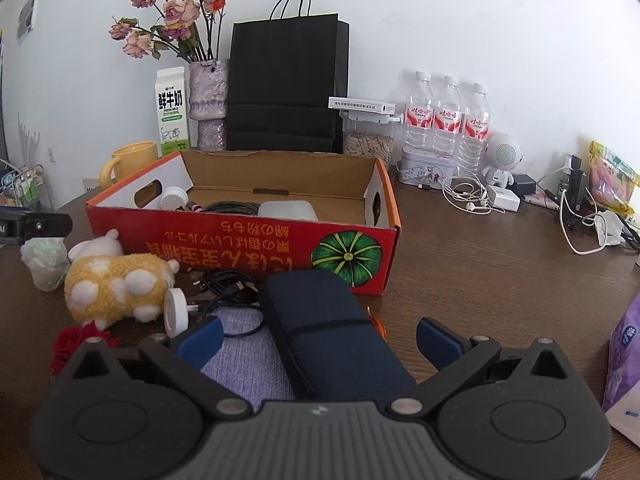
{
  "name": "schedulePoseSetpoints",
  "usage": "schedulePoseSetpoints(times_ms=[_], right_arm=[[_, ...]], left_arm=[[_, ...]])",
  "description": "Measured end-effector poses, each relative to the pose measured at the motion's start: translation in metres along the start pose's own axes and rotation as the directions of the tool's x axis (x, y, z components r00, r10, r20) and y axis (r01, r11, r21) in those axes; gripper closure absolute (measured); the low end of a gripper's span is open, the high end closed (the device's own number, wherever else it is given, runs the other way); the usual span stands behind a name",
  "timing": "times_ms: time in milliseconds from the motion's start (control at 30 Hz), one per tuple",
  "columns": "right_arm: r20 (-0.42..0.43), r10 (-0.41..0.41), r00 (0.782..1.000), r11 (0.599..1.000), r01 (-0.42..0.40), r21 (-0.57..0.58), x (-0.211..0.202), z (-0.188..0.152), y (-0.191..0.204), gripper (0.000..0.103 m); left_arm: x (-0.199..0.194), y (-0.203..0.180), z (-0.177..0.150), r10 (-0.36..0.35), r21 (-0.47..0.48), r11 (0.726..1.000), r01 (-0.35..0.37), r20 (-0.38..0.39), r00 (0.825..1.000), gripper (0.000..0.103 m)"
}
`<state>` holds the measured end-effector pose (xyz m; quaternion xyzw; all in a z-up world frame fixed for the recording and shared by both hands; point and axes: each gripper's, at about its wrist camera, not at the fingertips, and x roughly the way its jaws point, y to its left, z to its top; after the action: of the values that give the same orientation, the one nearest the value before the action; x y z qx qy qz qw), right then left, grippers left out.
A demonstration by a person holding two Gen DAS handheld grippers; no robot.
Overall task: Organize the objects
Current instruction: 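Grasp the crumpled clear plastic bag with the left gripper while the right gripper grasps the navy pouch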
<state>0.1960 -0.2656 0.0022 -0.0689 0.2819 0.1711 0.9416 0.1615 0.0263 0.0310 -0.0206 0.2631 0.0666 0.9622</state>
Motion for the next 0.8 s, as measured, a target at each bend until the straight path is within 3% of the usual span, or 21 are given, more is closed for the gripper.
schedulePoseSetpoints(times_ms=[333, 600, 800], right_arm=[[-0.042, -0.009, 0.999, 1.0, 0.009, 0.007, -0.004, -0.016, -0.009, 0.0], [-0.046, -0.021, 0.999, 1.0, 0.021, -0.009, 0.005, -0.011, -0.016, 0.0], [-0.072, 0.036, 0.997, 0.998, -0.039, -0.039, 0.024, -0.002, -0.021, 0.005]], left_arm=[[-0.006, 0.028, -0.025, 0.063, -0.002, 0.998, -0.064, -0.07, 0.996, 0.0], [-0.001, 0.037, -0.025, 0.092, -0.012, 0.996, -0.093, -0.086, 0.992, 0.0], [0.004, 0.042, -0.026, 0.1, -0.027, 0.994, -0.103, -0.097, 0.99, 0.0]])
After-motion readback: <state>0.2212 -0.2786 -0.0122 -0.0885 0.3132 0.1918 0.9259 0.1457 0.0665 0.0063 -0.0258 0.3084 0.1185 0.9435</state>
